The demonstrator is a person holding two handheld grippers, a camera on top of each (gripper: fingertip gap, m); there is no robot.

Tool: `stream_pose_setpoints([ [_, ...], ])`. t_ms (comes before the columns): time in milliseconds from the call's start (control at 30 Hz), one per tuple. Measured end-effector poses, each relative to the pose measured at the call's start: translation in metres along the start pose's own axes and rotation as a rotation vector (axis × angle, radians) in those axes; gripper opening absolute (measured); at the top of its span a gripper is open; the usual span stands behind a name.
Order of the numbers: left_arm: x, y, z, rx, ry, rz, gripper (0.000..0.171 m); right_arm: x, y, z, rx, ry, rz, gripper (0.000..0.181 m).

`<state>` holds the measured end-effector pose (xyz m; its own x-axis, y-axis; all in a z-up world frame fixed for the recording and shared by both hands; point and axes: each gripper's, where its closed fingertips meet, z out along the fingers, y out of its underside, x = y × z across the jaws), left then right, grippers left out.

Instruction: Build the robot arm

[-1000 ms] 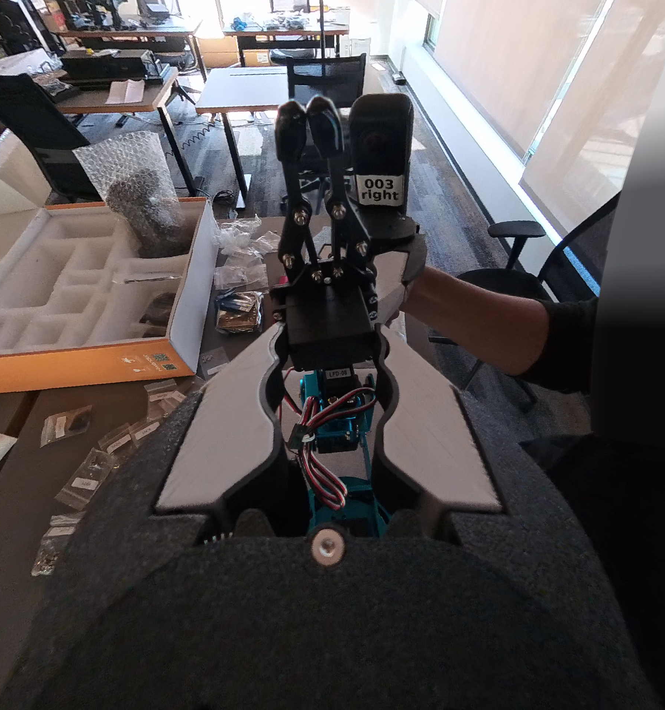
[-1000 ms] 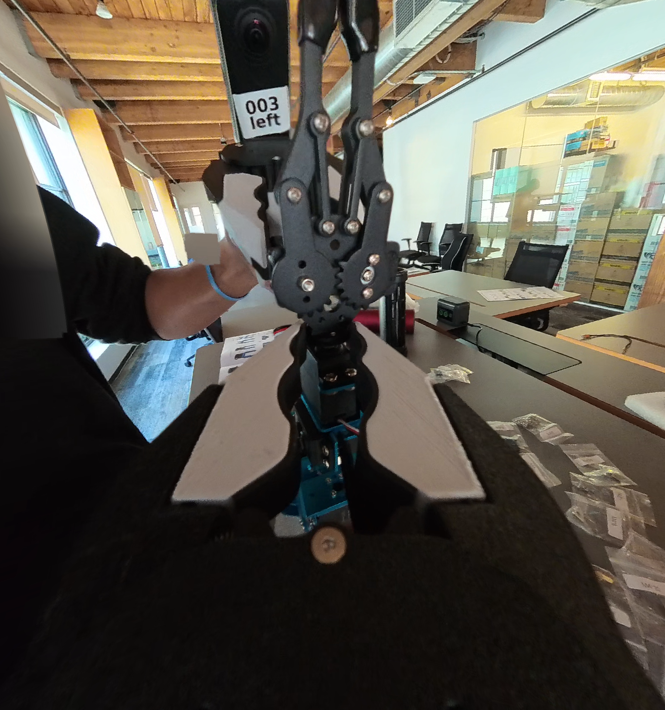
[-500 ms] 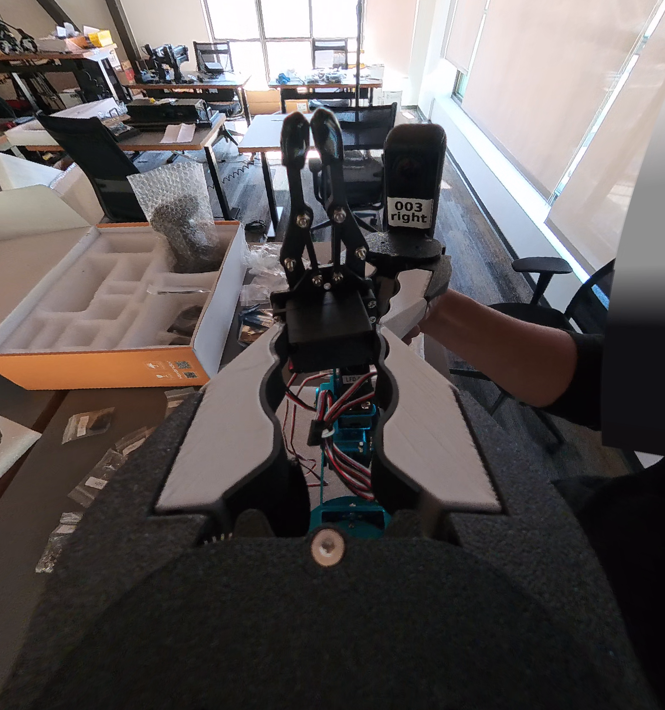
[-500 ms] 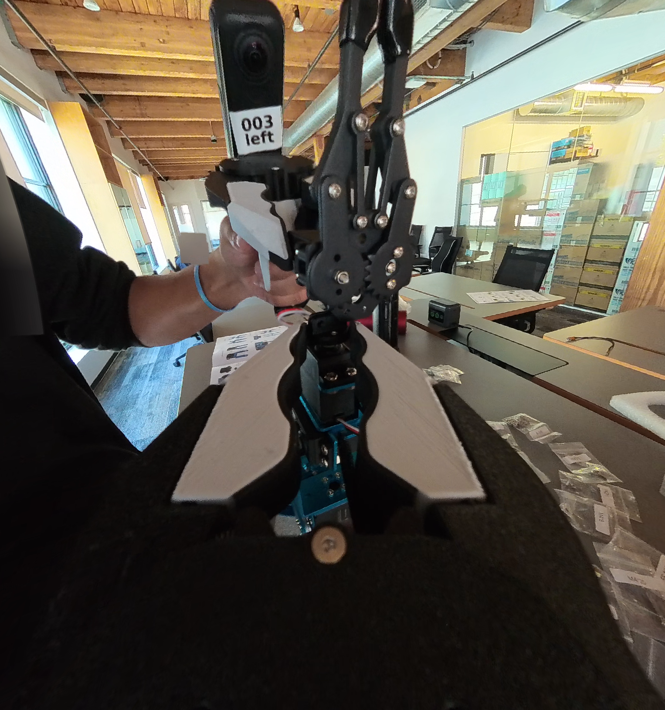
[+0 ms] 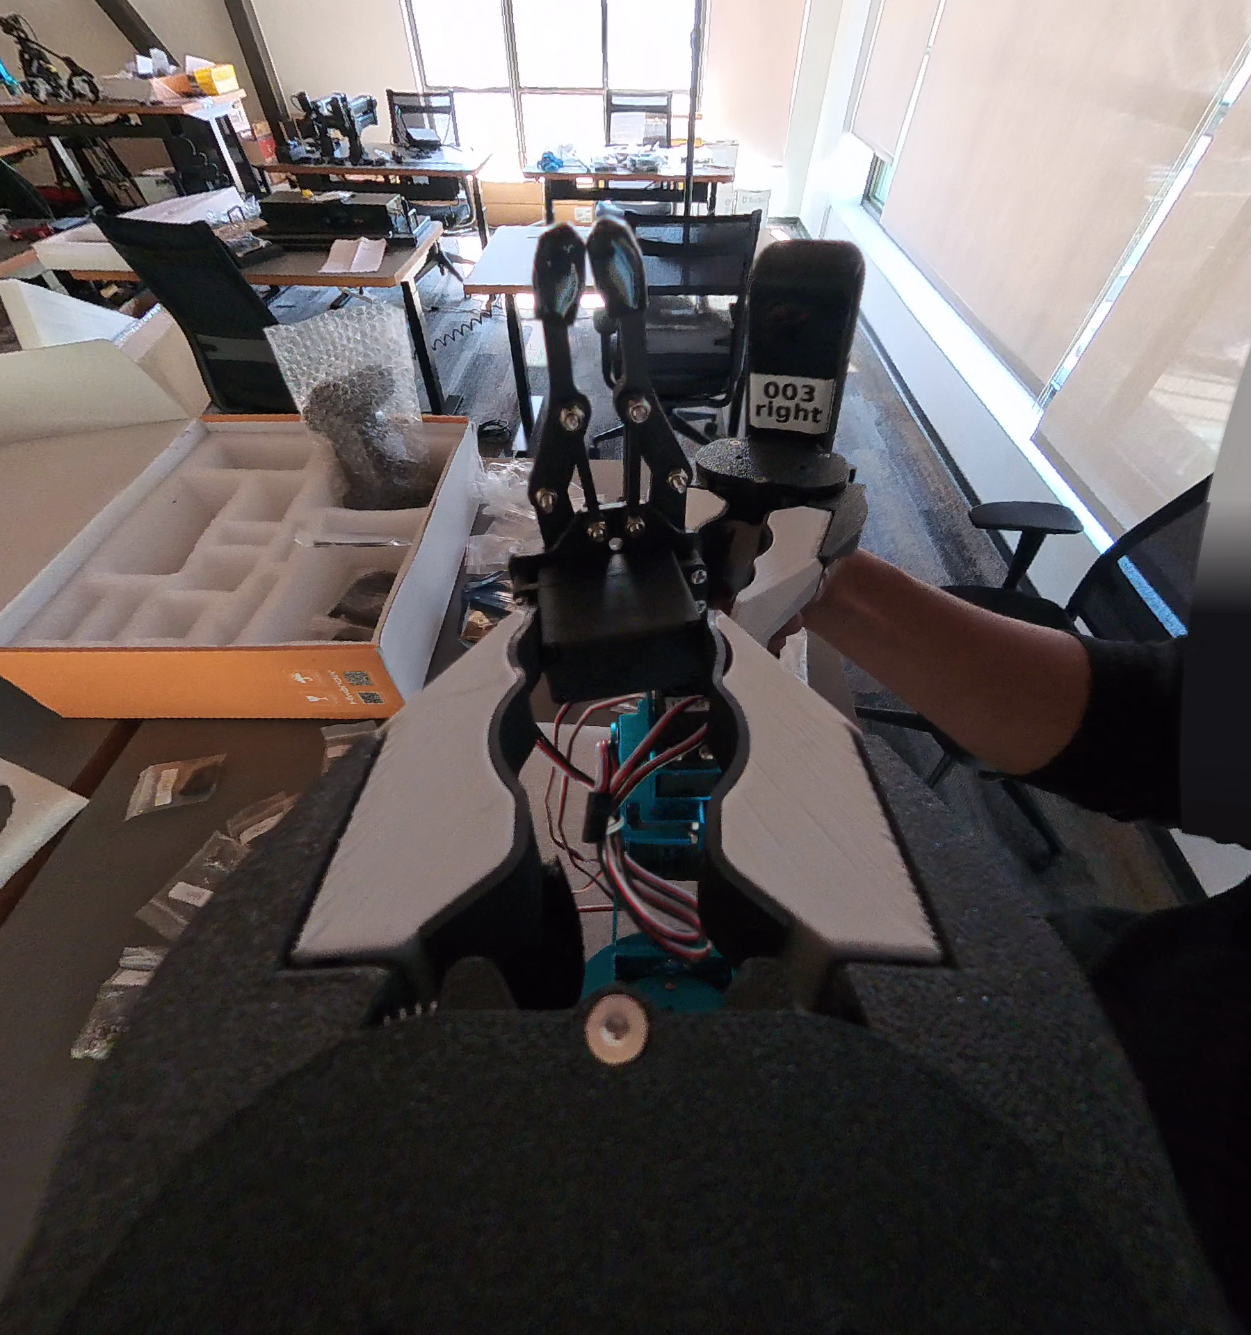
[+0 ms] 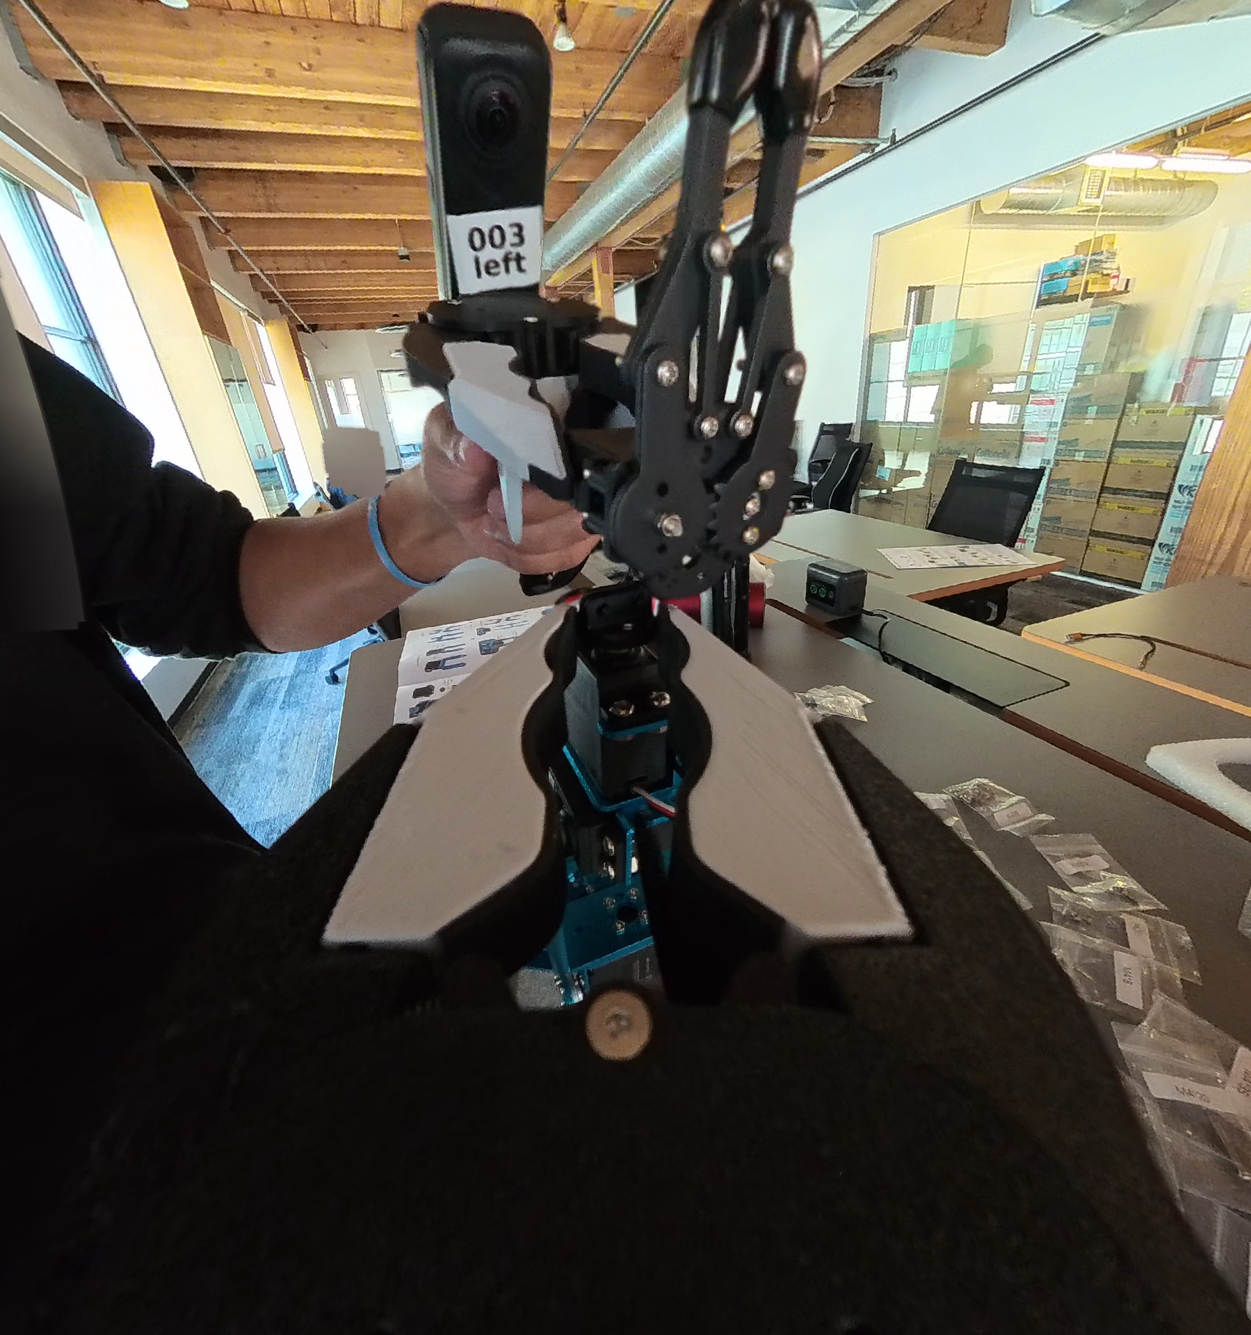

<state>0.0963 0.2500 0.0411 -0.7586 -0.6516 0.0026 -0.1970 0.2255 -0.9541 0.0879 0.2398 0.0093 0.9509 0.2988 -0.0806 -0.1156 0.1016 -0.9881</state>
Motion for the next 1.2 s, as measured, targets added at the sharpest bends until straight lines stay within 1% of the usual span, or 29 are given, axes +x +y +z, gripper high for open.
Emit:
stream_pose_setpoints([
  [167, 0.000, 0.000, -0.002, 0.029, 0.024, -0.039, 0.044, 0.002, 0.000, -0.002, 0.007, 0.001, 0.009, 0.020],
  [267, -0.002, -0.002, -0.001, 0.047, -0.010, -0.019, 0.044, 0.003, 0.000, -0.002, 0.007, 0.000, 0.010, 0.020],
  [400, -0.010, -0.008, -0.001, 0.082, -0.027, -0.050, 0.043, 0.000, 0.000, 0.001, 0.006, -0.014, 0.004, 0.021],
  [600, -0.003, -0.004, 0.004, 0.075, 0.009, -0.056, 0.044, 0.002, 0.000, 0.000, 0.004, -0.011, 0.003, 0.020],
  [1000, -0.003, -0.001, 0.003, 0.095, 0.047, -0.100, 0.043, 0.002, 0.000, -0.001, 0.004, -0.028, 0.006, 0.021],
  [1033, -0.002, -0.001, 0.003, 0.100, 0.057, -0.103, 0.043, 0.003, 0.000, -0.001, 0.006, -0.027, 0.008, 0.024],
  [1067, -0.001, -0.002, 0.003, 0.105, 0.071, -0.106, 0.043, 0.005, 0.000, -0.001, 0.008, -0.019, 0.013, 0.032],
  [1100, -0.001, -0.002, 0.003, 0.108, 0.078, -0.104, 0.043, 0.004, 0.000, -0.002, 0.010, -0.031, 0.020, 0.031],
  [1167, -0.003, -0.001, 0.004, 0.107, 0.075, -0.100, 0.043, 0.001, 0.000, -0.001, 0.014, -0.061, 0.032, 0.021],
  [1200, -0.004, -0.001, 0.004, 0.105, 0.076, -0.103, 0.043, 0.002, 0.000, -0.001, 0.014, -0.055, 0.022, 0.021],
])
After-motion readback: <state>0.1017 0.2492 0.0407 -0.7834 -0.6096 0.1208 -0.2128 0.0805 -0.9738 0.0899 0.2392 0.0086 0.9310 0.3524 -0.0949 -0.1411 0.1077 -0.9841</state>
